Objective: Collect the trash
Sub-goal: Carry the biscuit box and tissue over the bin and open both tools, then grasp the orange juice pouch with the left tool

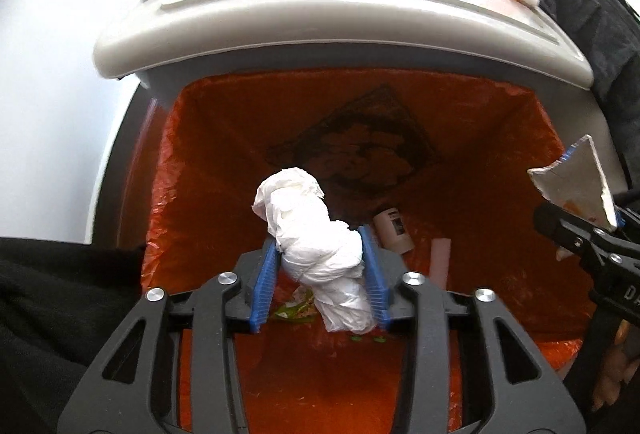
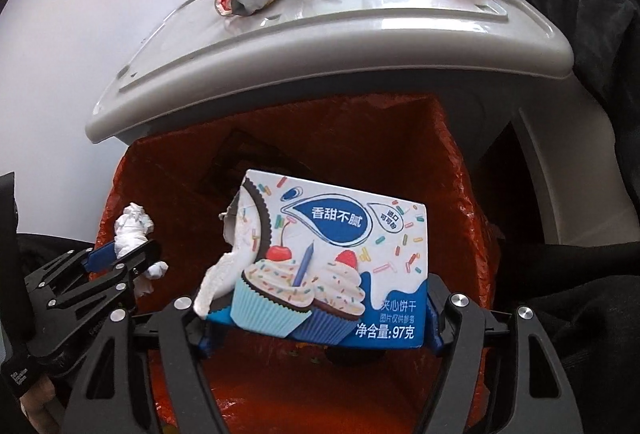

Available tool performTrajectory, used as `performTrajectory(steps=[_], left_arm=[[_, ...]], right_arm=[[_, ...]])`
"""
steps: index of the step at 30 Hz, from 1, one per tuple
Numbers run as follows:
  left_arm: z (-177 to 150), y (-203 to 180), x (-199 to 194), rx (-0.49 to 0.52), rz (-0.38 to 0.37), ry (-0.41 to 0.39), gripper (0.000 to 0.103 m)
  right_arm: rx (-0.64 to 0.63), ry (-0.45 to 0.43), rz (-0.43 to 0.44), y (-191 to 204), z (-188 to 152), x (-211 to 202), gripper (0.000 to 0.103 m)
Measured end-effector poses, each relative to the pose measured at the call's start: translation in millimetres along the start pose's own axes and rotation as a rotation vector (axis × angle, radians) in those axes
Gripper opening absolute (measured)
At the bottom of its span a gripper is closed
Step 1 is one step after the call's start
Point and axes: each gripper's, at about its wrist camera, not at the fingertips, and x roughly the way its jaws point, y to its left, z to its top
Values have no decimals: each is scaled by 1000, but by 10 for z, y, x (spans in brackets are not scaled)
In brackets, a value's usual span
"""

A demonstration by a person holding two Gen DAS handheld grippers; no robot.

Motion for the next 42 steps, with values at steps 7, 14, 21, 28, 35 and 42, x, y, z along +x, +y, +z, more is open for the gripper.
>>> performTrajectory(steps=[7, 14, 21, 28, 35, 42], left_arm=[[1, 84, 37, -58, 18, 17, 79], [16, 90, -32, -57, 4, -10, 79], [322, -69, -232, 0, -61, -71, 79], [1417, -476, -448, 129, -79, -213, 79], [2373, -933, -61, 338, -21, -220, 82], [2794, -1101, 618, 548, 62, -138, 82]], right_arm=[[78, -39, 18, -126, 44, -94, 83], [127, -98, 44, -220, 142, -283, 83], [82, -151, 106, -350, 702, -578, 84], [92, -314, 86, -702, 1400, -932, 87], [276, -262, 182, -1055, 1418, -764, 88], [292, -287, 174, -1096, 1443, -816, 88]])
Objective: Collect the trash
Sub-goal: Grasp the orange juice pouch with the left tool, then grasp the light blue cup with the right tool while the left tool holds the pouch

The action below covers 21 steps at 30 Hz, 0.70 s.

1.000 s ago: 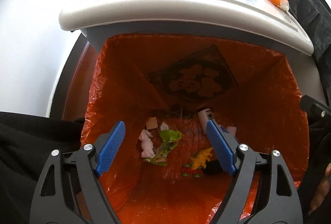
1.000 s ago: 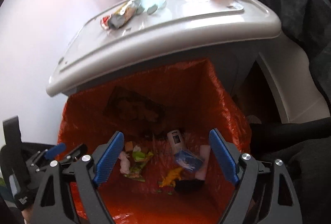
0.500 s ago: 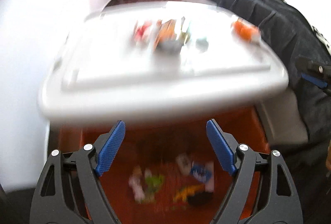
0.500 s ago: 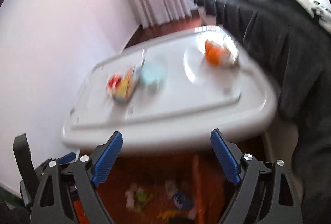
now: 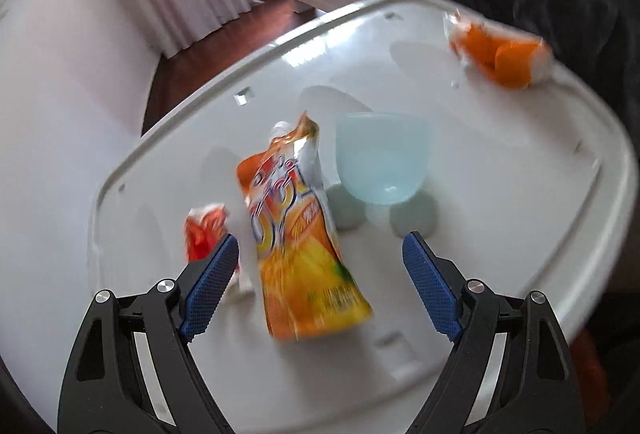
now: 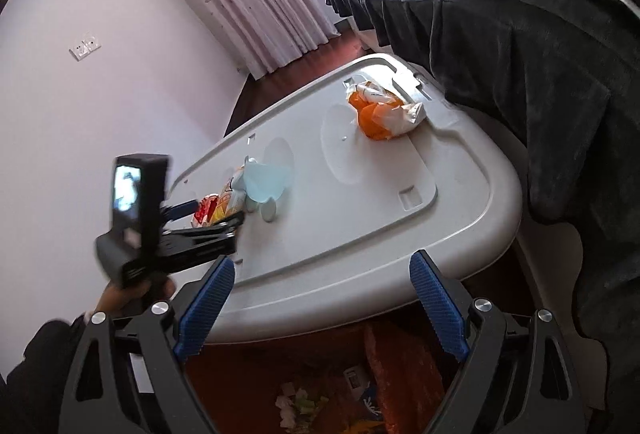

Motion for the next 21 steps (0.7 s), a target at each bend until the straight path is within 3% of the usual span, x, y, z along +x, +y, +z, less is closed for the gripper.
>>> performTrajectory(steps=[4, 7, 8, 14, 18, 21], left_arm=[[45, 17, 293, 106, -15, 40, 82], [99, 125, 348, 97, -38, 28, 51], [106, 163, 353, 87, -44, 23, 47], [-36, 428, 266, -32, -125, -49, 33], [-162, 569, 92, -136, -123, -105, 31], [-289, 736, -294, -263, -164, -187, 31]], right_arm=[[29, 28, 10, -27, 8, 70, 88], [40, 44, 13, -2, 22, 139, 88], [37, 48, 12, 14, 19, 161, 88], [-6, 58, 5, 140, -11, 240, 88], [-8, 62, -12, 143, -38, 267, 88], [-8, 65, -25, 139, -52, 281, 88]])
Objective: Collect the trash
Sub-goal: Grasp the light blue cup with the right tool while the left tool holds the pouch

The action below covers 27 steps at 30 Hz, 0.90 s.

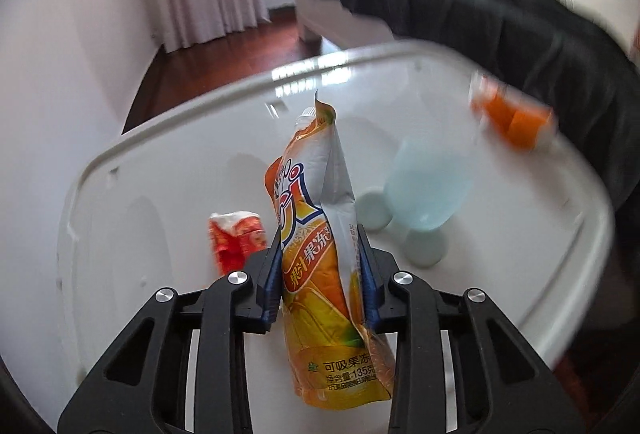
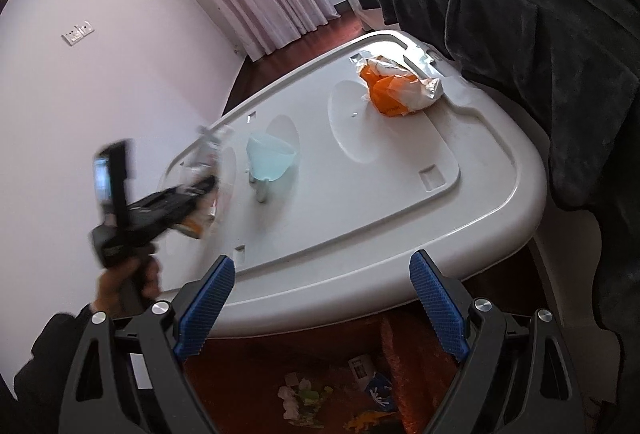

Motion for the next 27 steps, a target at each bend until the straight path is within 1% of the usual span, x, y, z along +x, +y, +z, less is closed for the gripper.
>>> performTrajectory(steps=[3, 4, 6, 7, 9, 11, 13, 14, 16, 17, 18, 19, 20, 22, 24, 27], left_arm=[[-3, 47, -475, -71, -57, -85, 31], [-21, 71, -713, -102, -84, -119, 31], [-86, 106, -1077, -161, -116, -158, 31], [-174, 133, -1277, -192, -124, -177, 31], [-316, 143, -1508, -216, -94, -185, 31], [-630, 13, -1684, -222, -2, -163, 31], [-874, -94, -1709, -233, 39, -141, 31], [-991, -145, -1693, -254, 30, -131, 31], [-1177, -242, -1616, -301, 1, -118, 31], [-1233, -293, -1547, -310, 1, -114, 31], [-1289, -330, -1488, -313, 4, -108, 31], [-1366, -380, -1420, -303, 23, -105, 31], [-1416, -422, -1357, -281, 42, -98, 31], [-1474, -457, -1250, -257, 55, -71, 31], [-1482, -471, -1222, -261, 36, -64, 31], [-1454, -457, -1273, -252, 31, -84, 31]], right_arm=[[-14, 4, -18, 13, -11, 28, 88], [-19, 6, -24, 21, -17, 40, 88], [-36, 14, -33, 44, -36, 71, 88], [-44, 20, -31, 58, -50, 85, 88], [-58, 34, -13, 89, -80, 111, 88], [-79, 58, 20, 145, -79, 147, 88], [-111, 83, 48, 244, -6, 194, 88], [-137, 91, 55, 308, 48, 223, 88], [-236, 89, 60, 503, 234, 313, 88], [-297, 92, 63, 618, 363, 402, 88], [-329, 101, 66, 685, 443, 473, 88], [-360, 117, 69, 751, 546, 577, 88], [-393, 138, 72, 821, 673, 723, 88], [-430, 158, 63, 896, 857, 949, 88], [-453, 176, 60, 946, 1008, 1140, 88], [-477, 234, 70, 1019, 1234, 1468, 88]])
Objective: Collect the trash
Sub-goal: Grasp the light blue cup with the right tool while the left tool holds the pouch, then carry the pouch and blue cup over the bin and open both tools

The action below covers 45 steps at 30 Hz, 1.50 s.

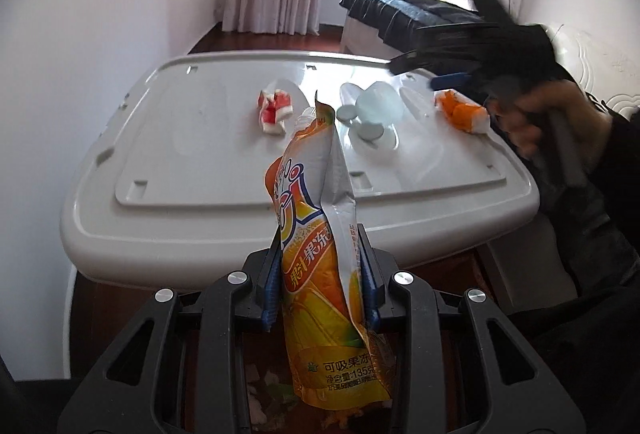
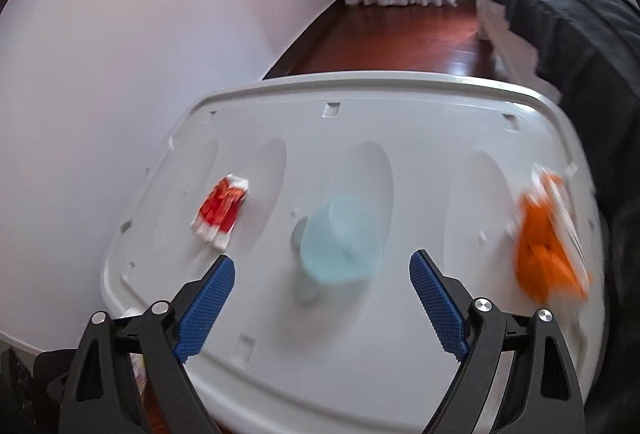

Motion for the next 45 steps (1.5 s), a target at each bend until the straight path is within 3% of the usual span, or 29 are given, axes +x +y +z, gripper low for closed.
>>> performTrajectory(steps=[3, 5, 8, 9, 10, 16, 21, 23, 28, 33, 38, 42, 45], left_arm=[[13, 62, 23, -19, -13, 2, 31], [19, 80, 59, -22, -5, 7, 31], [22, 85, 73, -22, 0, 6, 31], [27, 84, 75, -22, 1, 5, 31], [31, 84, 74, -23, 4, 2, 31], [13, 56, 32, -22, 1, -16, 31], [-23, 91, -31, -51, -4, -25, 31], [-52, 121, -61, -63, 2, -20, 31], [-176, 133, -201, -53, 47, -5, 31], [-406, 59, -429, -30, 60, 20, 31], [-737, -32, -598, -4, 69, 66, 31], [-930, -31, -546, 12, 93, 118, 31], [-992, 45, -454, 7, 113, 160, 31]], right_arm=[[-24, 87, 40, -31, 212, 283, 86], [-41, 157, 79, -9, 281, 461, 78], [-89, 245, 94, 83, 284, 678, 46], [-101, 284, 93, 120, 256, 771, 19], [-101, 311, 96, 144, 217, 832, 15], [-3, 185, 160, 113, -6, 492, 15], [67, 63, 195, 199, -492, -90, 15], [77, 21, 172, 333, -728, -291, 15], [129, -52, 11, 550, -1446, -780, 15], [175, -127, -3, 696, -2083, -1171, 15], [225, -141, 11, 774, -2516, -1262, 15], [303, -86, -9, 749, -2857, -1135, 15], [307, -24, -74, 800, -3026, -907, 15]])
